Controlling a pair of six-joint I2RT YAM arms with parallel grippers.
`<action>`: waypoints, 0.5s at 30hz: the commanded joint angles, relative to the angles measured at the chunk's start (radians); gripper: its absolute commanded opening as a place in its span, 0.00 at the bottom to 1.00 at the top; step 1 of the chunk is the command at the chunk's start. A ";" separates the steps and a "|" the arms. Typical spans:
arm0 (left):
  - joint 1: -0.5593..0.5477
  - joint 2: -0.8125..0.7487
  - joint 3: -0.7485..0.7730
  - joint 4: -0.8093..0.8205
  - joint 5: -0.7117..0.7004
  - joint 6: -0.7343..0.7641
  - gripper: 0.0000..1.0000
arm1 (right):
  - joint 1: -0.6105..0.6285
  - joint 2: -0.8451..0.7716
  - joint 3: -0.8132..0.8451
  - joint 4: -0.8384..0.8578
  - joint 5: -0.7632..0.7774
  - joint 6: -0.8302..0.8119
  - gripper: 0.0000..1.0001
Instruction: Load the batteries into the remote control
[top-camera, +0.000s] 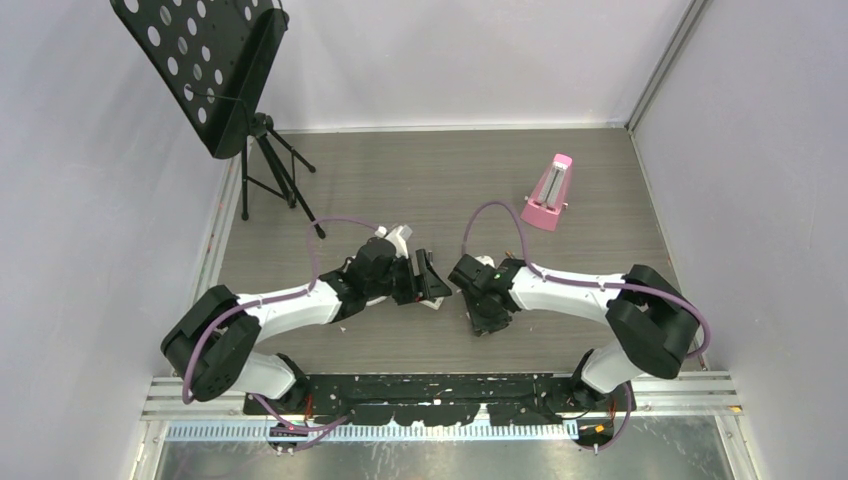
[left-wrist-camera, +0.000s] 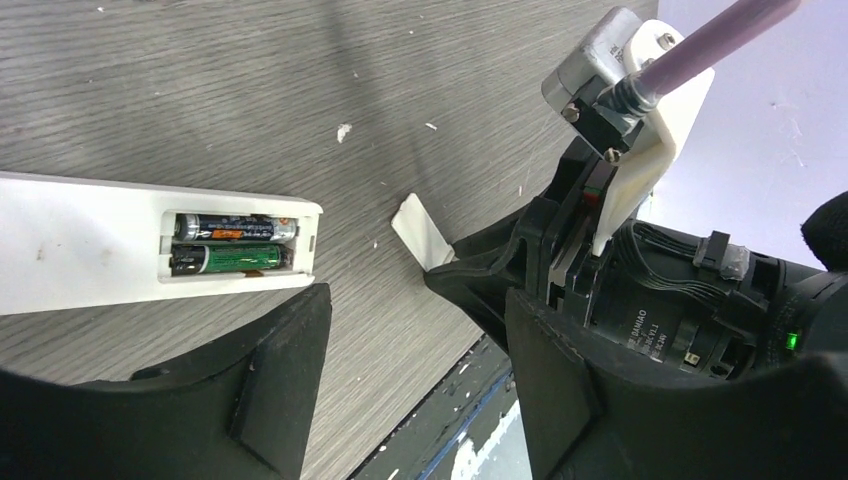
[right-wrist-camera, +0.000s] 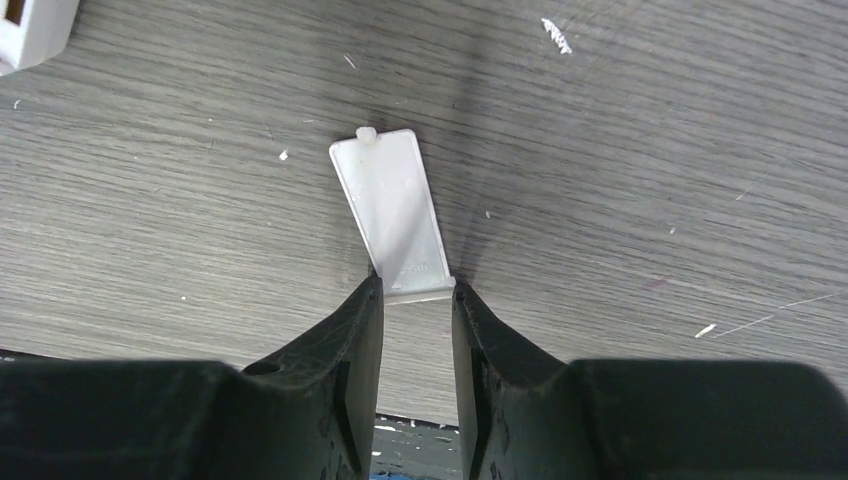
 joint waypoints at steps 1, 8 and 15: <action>-0.004 0.019 0.007 0.057 0.057 0.009 0.64 | 0.005 -0.066 -0.031 0.052 0.048 -0.004 0.30; -0.011 0.064 0.029 0.066 0.093 0.009 0.63 | 0.005 -0.146 -0.044 0.076 0.090 -0.001 0.30; -0.024 0.120 0.052 0.104 0.129 -0.007 0.64 | 0.005 -0.223 -0.063 0.131 0.075 0.005 0.30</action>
